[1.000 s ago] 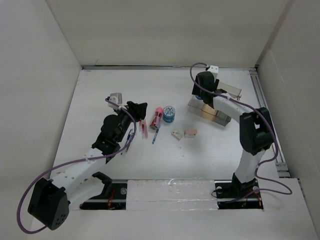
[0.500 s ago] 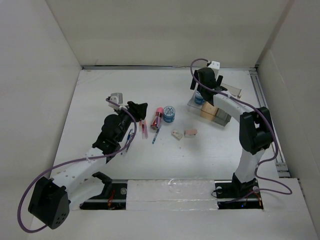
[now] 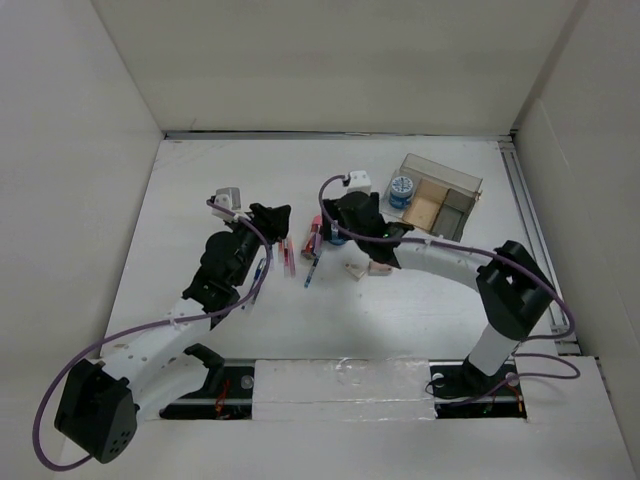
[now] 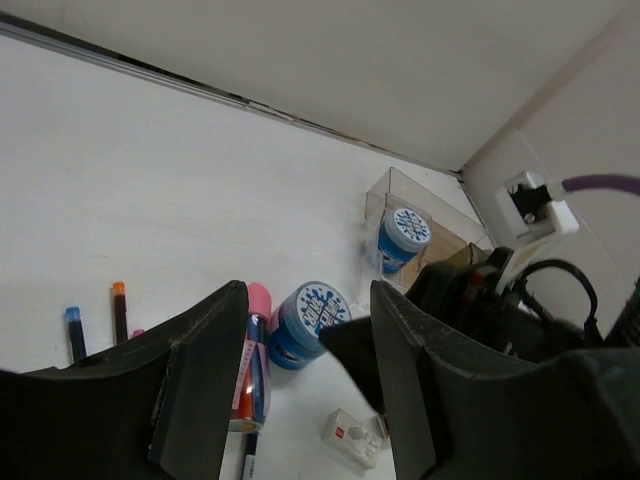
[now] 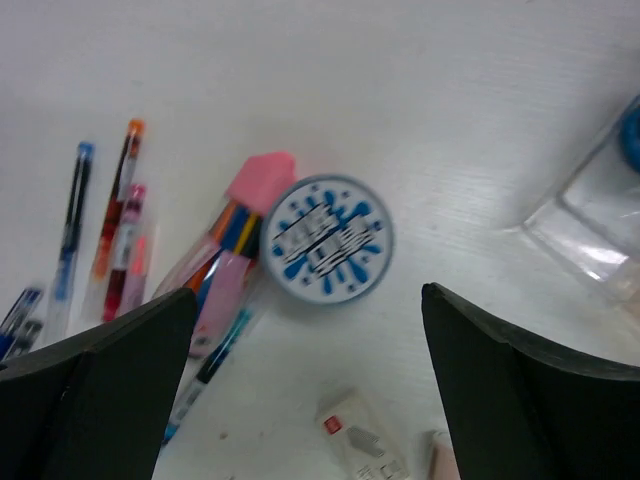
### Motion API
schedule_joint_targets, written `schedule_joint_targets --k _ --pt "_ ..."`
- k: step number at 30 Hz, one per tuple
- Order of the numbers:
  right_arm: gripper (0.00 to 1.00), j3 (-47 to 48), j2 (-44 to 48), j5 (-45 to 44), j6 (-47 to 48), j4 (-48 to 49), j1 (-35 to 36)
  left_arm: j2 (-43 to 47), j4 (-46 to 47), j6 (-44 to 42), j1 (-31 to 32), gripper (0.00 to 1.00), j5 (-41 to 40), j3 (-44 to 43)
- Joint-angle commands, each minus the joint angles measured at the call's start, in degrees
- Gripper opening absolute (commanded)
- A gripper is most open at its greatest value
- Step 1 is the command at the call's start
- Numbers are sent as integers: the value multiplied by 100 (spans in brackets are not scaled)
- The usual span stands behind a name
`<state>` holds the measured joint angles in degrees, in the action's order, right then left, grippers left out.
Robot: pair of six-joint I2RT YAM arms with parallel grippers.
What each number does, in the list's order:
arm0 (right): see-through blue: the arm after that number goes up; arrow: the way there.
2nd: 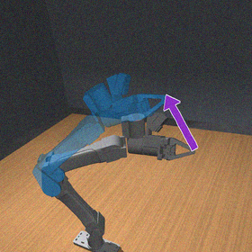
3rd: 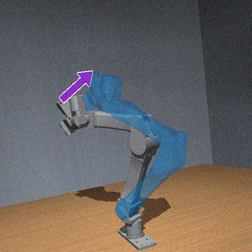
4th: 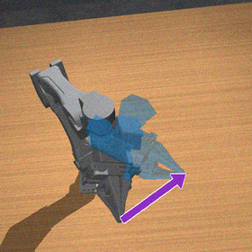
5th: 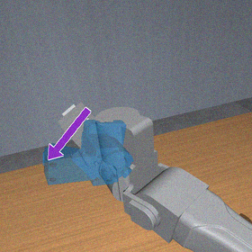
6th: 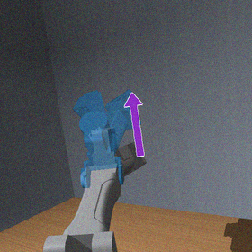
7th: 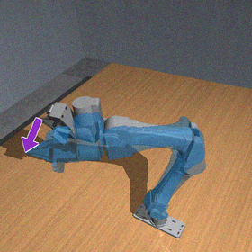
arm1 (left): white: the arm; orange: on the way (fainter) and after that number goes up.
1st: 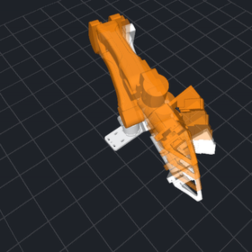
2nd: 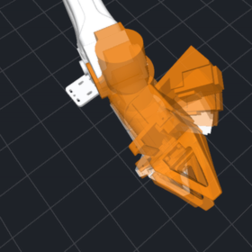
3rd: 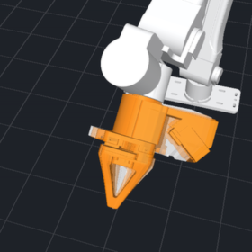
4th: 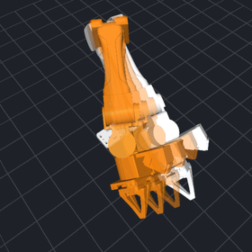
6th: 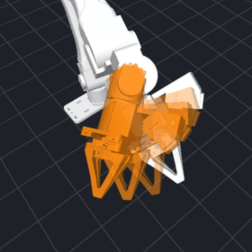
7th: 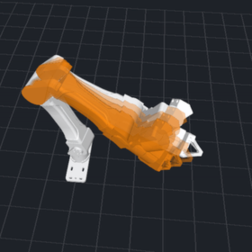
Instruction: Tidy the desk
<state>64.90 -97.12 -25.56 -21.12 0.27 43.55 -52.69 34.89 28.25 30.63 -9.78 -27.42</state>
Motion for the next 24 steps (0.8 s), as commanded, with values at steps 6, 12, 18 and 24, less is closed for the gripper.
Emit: schedule_joint_targets --k 6,12,18,24 --pt "100 699 -596 42 100 -589 171 83 140 58 -13 48 -77 -18" --pt "100 1138 -1037 -379 82 -758 110 153 158 58 -13 48 -68 17" --pt "87 1323 -1274 -283 3 -705 -22 101 185 67 -13 48 2 -9" --pt "57 1279 -1099 -230 -6 -625 -74 109 202 67 -13 48 20 0"
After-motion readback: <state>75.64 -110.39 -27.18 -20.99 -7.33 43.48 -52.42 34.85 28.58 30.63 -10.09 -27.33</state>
